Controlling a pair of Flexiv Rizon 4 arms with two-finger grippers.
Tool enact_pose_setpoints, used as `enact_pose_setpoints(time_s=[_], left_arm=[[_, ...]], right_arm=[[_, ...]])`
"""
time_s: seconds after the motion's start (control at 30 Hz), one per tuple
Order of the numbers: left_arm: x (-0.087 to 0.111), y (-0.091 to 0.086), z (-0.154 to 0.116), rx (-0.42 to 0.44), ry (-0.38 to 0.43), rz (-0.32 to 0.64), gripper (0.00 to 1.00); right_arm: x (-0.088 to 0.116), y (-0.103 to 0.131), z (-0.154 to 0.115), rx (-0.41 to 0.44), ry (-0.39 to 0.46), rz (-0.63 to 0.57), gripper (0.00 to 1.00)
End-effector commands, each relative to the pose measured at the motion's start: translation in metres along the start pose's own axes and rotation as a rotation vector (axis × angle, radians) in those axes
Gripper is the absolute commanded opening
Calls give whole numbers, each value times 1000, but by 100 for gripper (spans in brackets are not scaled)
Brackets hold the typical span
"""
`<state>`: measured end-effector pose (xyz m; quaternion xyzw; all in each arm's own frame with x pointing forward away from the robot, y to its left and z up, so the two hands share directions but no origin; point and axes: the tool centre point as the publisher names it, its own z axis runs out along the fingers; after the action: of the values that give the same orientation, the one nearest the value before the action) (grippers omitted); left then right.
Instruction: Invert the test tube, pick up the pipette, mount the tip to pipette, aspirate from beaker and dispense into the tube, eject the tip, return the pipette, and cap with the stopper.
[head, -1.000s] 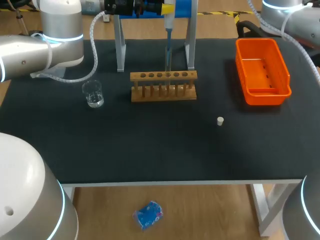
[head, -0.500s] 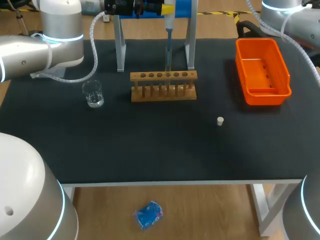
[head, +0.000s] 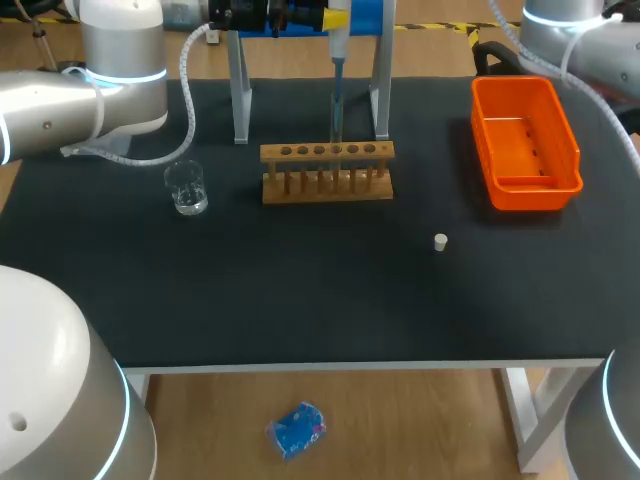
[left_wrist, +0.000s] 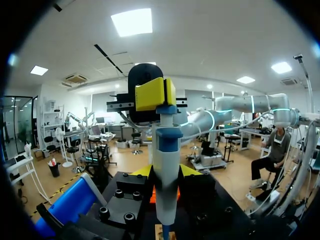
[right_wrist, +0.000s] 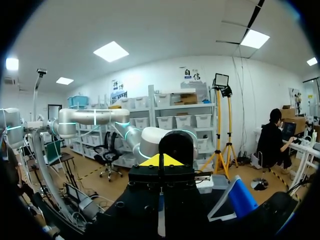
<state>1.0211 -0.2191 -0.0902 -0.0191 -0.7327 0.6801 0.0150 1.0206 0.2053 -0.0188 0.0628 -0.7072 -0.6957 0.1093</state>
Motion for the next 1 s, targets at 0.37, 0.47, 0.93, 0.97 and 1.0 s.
enact_pose_setpoints(time_s=[0.37, 0.47, 0.93, 0.97, 1.0], left_arm=[[-2, -4, 0, 1, 1, 0, 0], [-2, -4, 0, 1, 1, 0, 0], [-2, -4, 0, 1, 1, 0, 0], [-2, -4, 0, 1, 1, 0, 0], [-2, -4, 0, 1, 1, 0, 0]], right_arm=[[4, -12, 1, -8, -3, 13, 0], [5, -14, 1, -11, -3, 19, 0], [4, -15, 3, -17, -2, 24, 0], [4, -14, 3, -16, -2, 21, 0], [4, -12, 3, -15, -1, 17, 0]])
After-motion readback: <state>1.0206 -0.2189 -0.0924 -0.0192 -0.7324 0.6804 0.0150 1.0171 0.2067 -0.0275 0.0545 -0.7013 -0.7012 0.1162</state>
